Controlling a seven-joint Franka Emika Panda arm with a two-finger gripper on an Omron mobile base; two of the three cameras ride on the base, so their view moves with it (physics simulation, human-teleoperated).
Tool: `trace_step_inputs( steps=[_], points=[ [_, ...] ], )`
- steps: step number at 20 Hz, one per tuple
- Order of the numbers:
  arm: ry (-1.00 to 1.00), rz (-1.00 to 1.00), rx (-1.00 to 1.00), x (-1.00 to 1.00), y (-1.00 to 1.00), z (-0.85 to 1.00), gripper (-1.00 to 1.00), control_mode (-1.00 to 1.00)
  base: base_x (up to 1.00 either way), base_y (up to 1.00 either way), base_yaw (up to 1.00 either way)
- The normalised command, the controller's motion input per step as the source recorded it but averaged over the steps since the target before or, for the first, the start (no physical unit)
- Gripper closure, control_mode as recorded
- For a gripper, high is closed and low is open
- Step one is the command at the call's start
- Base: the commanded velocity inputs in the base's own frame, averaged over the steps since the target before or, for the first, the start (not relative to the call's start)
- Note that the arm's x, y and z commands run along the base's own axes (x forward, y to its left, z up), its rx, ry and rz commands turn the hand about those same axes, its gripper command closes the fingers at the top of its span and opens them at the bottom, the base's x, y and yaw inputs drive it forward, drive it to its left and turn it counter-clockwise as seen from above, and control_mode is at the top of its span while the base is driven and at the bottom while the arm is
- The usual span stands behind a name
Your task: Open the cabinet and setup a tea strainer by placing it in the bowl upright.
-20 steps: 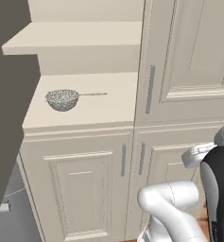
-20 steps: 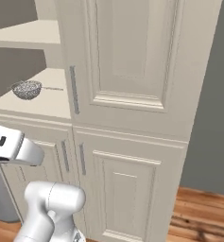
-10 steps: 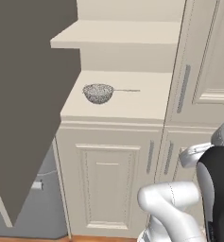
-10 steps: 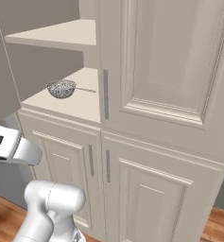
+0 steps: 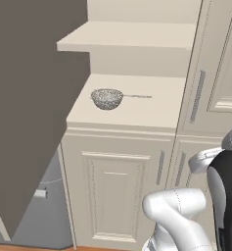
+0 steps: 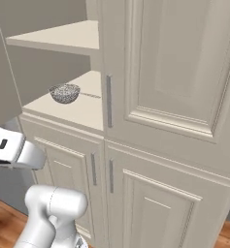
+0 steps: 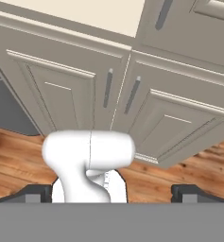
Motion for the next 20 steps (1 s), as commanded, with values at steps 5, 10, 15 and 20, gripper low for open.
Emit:
trace_step_inputs(
  steps=[5, 10, 15, 20],
  points=[
    [0.0, 0.0, 0.0, 0.0, 0.0, 0.0, -1.0, 1.0, 0.18, 0.17, 0.04],
    [0.0, 0.0, 0.0, 0.0, 0.0, 0.0, -1.0, 1.0, 0.14, 0.49, 0.0],
    [0.0, 0.0, 0.0, 0.0, 0.0, 0.0, -1.0, 1.0, 0.13, 0.45, 0.0],
    [0.0, 0.0, 0.0, 0.0, 0.0, 0.0, -1.0, 1.0, 0.13, 0.01, 0.0]
  ],
)
